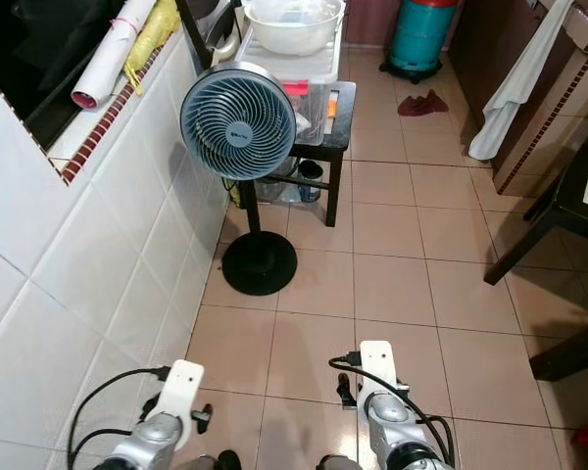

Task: Setting the table

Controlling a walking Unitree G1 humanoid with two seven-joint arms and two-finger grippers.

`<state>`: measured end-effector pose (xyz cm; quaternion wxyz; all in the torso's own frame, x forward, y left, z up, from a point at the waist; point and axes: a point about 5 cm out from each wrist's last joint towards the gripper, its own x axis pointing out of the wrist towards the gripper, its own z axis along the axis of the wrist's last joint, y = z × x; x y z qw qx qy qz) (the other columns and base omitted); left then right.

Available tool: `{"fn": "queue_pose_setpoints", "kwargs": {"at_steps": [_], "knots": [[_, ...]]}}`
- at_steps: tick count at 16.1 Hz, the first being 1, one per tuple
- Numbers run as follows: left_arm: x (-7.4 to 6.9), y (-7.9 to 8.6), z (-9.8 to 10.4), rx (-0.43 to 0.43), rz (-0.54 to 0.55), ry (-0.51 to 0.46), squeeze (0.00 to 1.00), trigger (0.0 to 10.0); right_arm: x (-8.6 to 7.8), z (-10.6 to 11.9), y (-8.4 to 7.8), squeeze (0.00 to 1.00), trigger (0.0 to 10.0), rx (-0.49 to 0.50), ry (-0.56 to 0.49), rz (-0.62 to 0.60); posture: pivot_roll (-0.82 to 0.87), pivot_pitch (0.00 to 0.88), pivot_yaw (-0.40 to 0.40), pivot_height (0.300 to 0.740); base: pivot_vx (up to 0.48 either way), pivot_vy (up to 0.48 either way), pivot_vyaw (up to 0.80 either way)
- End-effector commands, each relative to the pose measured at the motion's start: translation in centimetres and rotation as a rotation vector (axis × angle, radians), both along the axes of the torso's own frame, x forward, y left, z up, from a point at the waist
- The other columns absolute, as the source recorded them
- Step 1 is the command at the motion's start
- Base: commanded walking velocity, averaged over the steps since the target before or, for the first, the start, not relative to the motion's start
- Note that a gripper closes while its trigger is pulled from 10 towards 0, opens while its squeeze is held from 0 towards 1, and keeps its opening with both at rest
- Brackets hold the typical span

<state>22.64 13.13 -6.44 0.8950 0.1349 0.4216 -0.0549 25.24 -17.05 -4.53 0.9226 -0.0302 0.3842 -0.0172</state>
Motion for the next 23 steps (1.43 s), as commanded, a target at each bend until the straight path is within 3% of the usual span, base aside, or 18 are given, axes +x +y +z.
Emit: {"fn": "queue_pose_setpoints", "kwargs": {"at_steps": [1, 18, 23], "knots": [[-0.9, 1.6, -0.5, 0.033, 0.009, 0.028, 0.00, 10.0, -0.5, -0.4, -0.2, 0.00, 10.0, -0.006, 0.025, -0.004, -0.13, 0.150, 0.019, 0.740, 0.000, -0.349, 0.00], [-0.9, 2.0, -0.6, 0.036, 0.012, 0.029, 0.00, 10.0, -0.5, -0.4, -0.2, 0.00, 10.0, -0.007, 0.025, -0.003, -0.13, 0.150, 0.019, 0.740, 0.000, -0.349, 0.00], [-0.9, 2.7, -0.5, 0.017, 0.063, 0.036, 0.00, 10.0, -0.6, -0.5, -0.2, 0.00, 10.0, 0.001, 0.031, -0.015, -0.13, 0.159, 0.019, 0.740, 0.000, 0.059, 0.00]]}}
